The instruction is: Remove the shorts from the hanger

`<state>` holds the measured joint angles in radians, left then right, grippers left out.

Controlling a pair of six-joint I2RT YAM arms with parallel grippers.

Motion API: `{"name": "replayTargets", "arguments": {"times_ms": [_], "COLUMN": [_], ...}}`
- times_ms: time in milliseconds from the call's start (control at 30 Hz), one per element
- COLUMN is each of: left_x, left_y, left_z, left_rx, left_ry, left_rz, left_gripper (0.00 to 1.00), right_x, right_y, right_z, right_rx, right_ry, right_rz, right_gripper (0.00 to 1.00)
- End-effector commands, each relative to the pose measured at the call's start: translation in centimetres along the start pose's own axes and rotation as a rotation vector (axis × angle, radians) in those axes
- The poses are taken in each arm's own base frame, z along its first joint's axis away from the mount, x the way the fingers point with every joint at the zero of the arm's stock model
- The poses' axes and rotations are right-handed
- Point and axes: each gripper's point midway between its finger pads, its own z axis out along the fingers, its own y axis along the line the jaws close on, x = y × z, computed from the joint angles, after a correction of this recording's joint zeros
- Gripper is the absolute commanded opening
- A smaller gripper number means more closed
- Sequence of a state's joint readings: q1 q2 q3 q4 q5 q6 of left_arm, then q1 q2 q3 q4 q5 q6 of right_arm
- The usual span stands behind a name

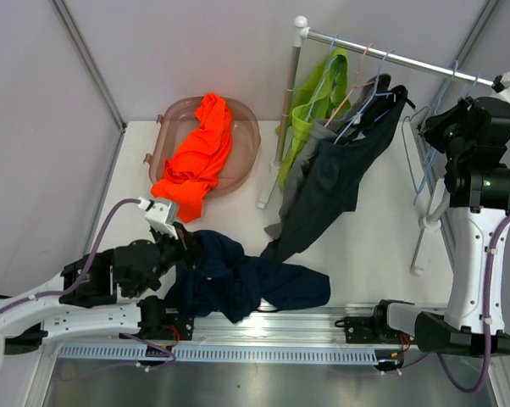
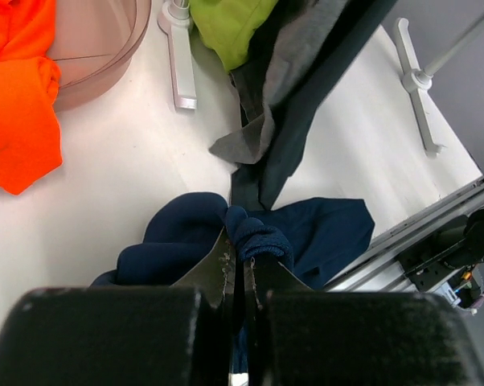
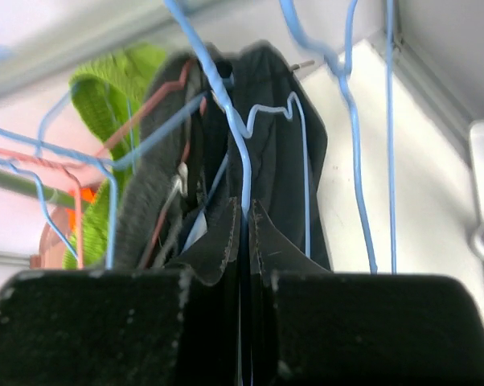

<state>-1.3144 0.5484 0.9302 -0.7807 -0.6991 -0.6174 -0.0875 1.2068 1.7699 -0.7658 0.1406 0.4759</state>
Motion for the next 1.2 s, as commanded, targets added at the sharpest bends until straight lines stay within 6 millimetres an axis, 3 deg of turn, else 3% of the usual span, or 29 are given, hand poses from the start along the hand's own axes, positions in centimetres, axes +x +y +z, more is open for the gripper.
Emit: {"name": "replayTargets", "arguments": {"times_ms": [0, 67, 167, 267, 300, 367, 400, 500, 533, 600, 633, 667, 700, 733, 767, 800, 833, 867, 900, 933, 967, 1000, 1033, 1067, 1167], "left_x": [-2.5, -2.6, -4.3, -7.9, -10.2, -12.9, -14.3, -18.7, -19.1, -23.7, -24.4, -27.4, -30.4, -33.2, -34.2, -37.9, -40.7, -41.6, -43.4, -44.3, -45.6, -45.3, -45.5, -44.2, -40.7], "left_y": [-0.7, -1.0, -1.3, -1.5, -2.2, -2.3, -2.9, -3.4, -3.9, -3.1, -3.0, -1.4, -1.6, -0.6, 0.4, 0.1, 1.7, 2.8, 3.1, 6.3, 7.5, 8.3, 10.4, 12.4, 14.6], "left_z": [-0.2, 0.2, 0.2, -0.2, -0.6, -0.9, -0.6, -1.1, 0.0, -1.1, 0.4, -0.3, -1.5, -0.4, 0.7, -1.0, 1.9, 3.4, 3.5, 4.7, 6.1, 8.7, 9.9, 14.5, 21.6], "left_rx": [-0.003, -0.009, -0.017, -0.058, -0.060, -0.085, -0.091, -0.103, -0.116, -0.160, -0.196, -0.266, -0.250, -0.308, -0.365, -0.355, -0.424, -0.457, -0.430, -0.481, -0.477, -0.413, -0.418, -0.403, -0.334], "left_ry": [-0.055, -0.054, -0.095, -0.164, -0.199, -0.238, -0.250, -0.323, -0.313, -0.397, -0.384, -0.436, -0.500, -0.523, -0.517, -0.604, -0.616, -0.614, -0.680, -0.693, -0.747, -0.741, -0.740, -0.680, -0.541], "left_rz": [-0.012, 0.014, 0.035, 0.089, 0.086, 0.132, 0.149, 0.185, 0.218, 0.238, 0.286, 0.282, 0.275, 0.303, 0.317, 0.311, 0.331, 0.340, 0.304, 0.276, 0.242, 0.182, 0.155, 0.131, 0.081], "left_gripper": [0.00, 0.00, 0.00, 0.00, 0.00, 0.00, 0.00, 0.00, 0.00, 0.00, 0.00, 0.00, 0.00, 0.00, 0.00, 0.00, 0.00, 0.00, 0.00, 0.00, 0.00, 0.00, 0.00, 0.00, 0.00], "right_x": [-0.7, -0.9, 0.0, 0.9, 1.1, 1.4, 1.4, 1.9, 2.1, 2.4, 2.7, 3.0, 3.3, 3.5, 4.0, 4.3, 5.3, 5.7, 6.1, 7.2, 7.6, 8.1, 8.8, 9.0, 8.8], "right_y": [1.0, 1.0, 1.0, 0.5, 0.4, -0.2, -0.3, -1.0, -1.2, -1.7, -2.0, -2.1, -2.3, -2.2, -2.0, -1.9, -1.9, -1.7, -1.5, -1.5, -1.3, -1.2, -1.2, -1.0, -1.0], "right_z": [0.4, 0.8, 0.9, 0.3, 0.1, -0.7, -1.1, -2.2, -2.4, -3.1, -3.3, -3.5, -4.0, -4.3, -4.6, -4.8, -5.3, -5.6, -5.8, -6.4, -6.7, -7.0, -7.7, -8.1, -9.7], "right_rx": [-0.073, -0.067, -0.080, -0.088, -0.087, -0.082, -0.082, -0.074, -0.070, -0.060, -0.054, -0.055, -0.056, -0.067, -0.086, -0.099, -0.123, -0.139, -0.159, -0.183, -0.205, -0.225, -0.245, -0.265, -0.284], "right_ry": [-0.042, -0.036, 0.002, 0.016, 0.017, 0.014, 0.011, 0.009, 0.014, 0.011, 0.016, 0.021, 0.020, 0.021, 0.034, 0.036, 0.056, 0.063, 0.068, 0.091, 0.094, 0.106, 0.114, 0.118, 0.087], "right_rz": [0.042, 0.047, 0.053, 0.058, 0.058, 0.055, 0.051, 0.040, 0.038, 0.030, 0.030, 0.030, 0.033, 0.044, 0.052, 0.059, 0.068, 0.086, 0.092, 0.101, 0.107, 0.109, 0.114, 0.113, 0.094], "right_gripper": [0.00, 0.00, 0.00, 0.00, 0.04, 0.21, 0.47, 0.85, 0.90, 0.99, 0.99, 0.99, 1.00, 0.99, 0.99, 0.99, 0.99, 0.99, 0.99, 0.99, 0.99, 0.99, 0.99, 1.00, 0.99]}}
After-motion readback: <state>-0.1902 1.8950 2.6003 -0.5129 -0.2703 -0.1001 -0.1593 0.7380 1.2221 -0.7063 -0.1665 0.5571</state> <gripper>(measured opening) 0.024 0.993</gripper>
